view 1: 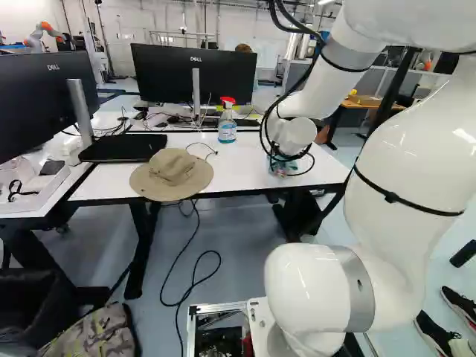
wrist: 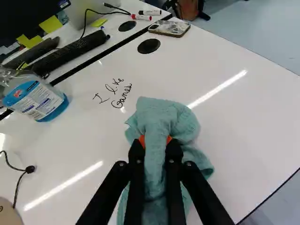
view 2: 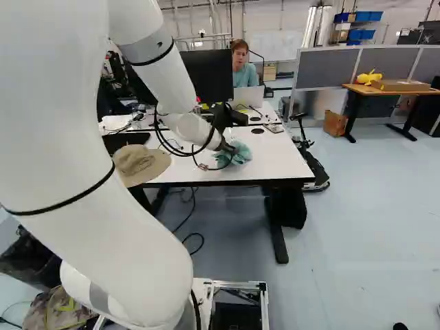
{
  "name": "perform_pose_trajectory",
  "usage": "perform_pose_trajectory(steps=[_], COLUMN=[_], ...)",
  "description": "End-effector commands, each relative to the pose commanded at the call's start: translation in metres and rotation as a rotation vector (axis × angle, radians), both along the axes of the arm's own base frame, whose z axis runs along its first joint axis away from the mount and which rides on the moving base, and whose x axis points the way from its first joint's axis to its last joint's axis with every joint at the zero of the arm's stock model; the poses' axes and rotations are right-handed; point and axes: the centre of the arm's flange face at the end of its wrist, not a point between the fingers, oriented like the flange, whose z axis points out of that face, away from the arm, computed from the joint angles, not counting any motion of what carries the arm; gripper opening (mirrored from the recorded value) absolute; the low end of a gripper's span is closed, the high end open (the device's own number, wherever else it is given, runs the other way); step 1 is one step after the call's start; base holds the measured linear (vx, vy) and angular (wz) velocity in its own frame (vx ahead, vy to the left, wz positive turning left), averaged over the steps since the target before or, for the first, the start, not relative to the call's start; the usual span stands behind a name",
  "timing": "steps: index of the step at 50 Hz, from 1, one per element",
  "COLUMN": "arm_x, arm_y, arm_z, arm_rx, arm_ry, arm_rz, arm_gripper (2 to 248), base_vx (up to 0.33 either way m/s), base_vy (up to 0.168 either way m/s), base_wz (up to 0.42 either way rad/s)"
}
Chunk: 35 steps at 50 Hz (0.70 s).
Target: Clean the table with the green towel
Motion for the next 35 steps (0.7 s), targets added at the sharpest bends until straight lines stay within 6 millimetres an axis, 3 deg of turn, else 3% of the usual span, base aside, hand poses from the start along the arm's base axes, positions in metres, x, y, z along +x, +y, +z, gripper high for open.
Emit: perform_pose_trajectory(steps=[20, 35], arm_x=[-0.003, -0.003], arm_y=[0.024, 0.027], arm_z=[0.0, 0.0], arm_rx=[0.0, 0.0], arm_ry=[0.0, 0.0], arm_rz=[0.056, 0.062], arm_gripper=[49, 49], base_vx=[0.0, 0.0], base_vy=[0.0, 0.0], base_wz=[0.0, 0.0])
